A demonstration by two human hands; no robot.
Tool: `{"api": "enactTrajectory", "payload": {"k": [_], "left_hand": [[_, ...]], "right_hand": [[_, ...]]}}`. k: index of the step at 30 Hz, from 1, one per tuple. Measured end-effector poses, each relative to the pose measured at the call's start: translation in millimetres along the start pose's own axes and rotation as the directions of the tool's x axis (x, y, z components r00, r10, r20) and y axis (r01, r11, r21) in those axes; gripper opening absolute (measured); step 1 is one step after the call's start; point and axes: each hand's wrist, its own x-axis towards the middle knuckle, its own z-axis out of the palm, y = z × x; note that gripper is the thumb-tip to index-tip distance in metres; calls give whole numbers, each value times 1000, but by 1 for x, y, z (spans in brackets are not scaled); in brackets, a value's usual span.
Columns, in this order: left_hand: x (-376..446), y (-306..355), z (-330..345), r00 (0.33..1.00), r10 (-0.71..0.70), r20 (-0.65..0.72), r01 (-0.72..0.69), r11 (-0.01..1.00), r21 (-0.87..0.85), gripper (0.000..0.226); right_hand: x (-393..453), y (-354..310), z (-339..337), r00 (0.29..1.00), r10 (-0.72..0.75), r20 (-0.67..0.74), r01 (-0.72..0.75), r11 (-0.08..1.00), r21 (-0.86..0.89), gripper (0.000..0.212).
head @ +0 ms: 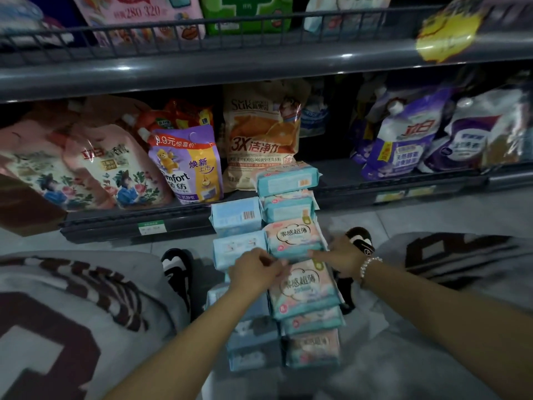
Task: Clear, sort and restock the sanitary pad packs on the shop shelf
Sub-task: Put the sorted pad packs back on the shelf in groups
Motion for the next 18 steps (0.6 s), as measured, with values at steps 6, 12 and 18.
{"api": "enactTrajectory", "payload": {"k": [6,12,18], "left_hand": [[-12,-15,14,999,30,-39,-18,958,287,37],[-13,-9,18,1000,21,21,-24,992,123,41],[-18,18,14,998,22,-53,-36,957,-290,37]], "right_hand": [[-18,20,15,988,94,124,-92,996,-16,39],[-19,37,20,994,74,82,-84,990,117,49],[-37,32,-2,996,69,54,-85,904,419,54]]}}
